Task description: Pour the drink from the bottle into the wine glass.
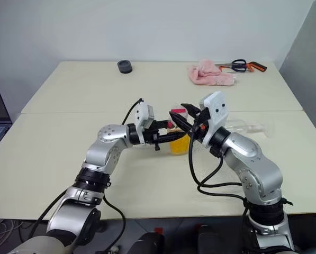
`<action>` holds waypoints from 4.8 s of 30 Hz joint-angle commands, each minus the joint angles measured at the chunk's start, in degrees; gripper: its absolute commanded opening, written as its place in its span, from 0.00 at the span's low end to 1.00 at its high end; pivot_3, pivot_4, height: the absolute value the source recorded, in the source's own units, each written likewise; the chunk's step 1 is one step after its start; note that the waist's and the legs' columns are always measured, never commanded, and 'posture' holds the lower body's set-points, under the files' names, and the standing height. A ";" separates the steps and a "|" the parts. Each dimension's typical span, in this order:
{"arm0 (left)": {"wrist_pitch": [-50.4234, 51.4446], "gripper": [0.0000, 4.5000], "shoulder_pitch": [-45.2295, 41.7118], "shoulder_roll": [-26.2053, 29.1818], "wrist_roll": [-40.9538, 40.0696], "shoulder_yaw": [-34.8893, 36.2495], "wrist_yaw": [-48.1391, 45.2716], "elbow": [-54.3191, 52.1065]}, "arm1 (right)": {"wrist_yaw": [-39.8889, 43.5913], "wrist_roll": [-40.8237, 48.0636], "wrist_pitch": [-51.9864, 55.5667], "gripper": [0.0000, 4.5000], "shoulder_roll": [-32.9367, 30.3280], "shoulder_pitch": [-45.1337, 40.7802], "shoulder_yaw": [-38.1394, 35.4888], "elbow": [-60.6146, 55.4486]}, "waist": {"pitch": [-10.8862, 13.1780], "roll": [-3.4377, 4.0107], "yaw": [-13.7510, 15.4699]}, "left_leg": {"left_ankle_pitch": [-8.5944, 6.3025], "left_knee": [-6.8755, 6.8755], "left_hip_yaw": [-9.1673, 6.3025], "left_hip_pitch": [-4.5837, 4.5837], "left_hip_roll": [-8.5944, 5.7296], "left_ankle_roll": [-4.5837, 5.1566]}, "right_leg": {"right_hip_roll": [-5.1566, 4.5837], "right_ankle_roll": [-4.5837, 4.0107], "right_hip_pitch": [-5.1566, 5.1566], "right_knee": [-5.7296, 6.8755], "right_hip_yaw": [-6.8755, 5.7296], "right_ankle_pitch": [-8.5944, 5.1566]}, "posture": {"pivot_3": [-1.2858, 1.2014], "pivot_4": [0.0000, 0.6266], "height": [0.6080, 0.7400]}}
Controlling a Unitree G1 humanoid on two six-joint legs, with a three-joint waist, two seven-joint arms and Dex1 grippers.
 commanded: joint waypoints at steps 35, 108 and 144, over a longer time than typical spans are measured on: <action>-1.32 0.37 -1.52 0.98 -2.07 2.66 1.20 -2.28 | -0.04 -13.97 -18.97 0.39 -12.27 34.16 -15.50 13.45 | -0.01 -0.02 0.02 | -0.02 0.00 0.15 0.24 0.06 0.06 | 0.22 0.02 0.19 0.08 0.08 -0.01 | 0.52 0.24 1.00; -9.93 0.99 9.97 9.94 1.40 23.41 37.81 7.81 | 13.98 -11.98 -1.35 1.00 -0.57 -7.85 15.24 12.10 | -0.10 -0.25 -0.01 | -0.01 0.88 -0.06 -0.92 0.04 0.02 | 0.02 -0.17 -0.72 0.10 -0.04 0.63 | 0.52 0.24 1.00; 14.33 0.99 19.14 19.96 -9.71 3.70 7.24 -30.58 | 1.16 -52.71 -41.71 1.00 -38.36 12.91 4.78 30.04 | -0.01 -0.09 -0.05 | -0.11 0.81 0.47 -0.22 0.18 0.21 | 0.23 -0.10 0.10 -0.05 0.07 0.62 | 0.52 0.24 1.00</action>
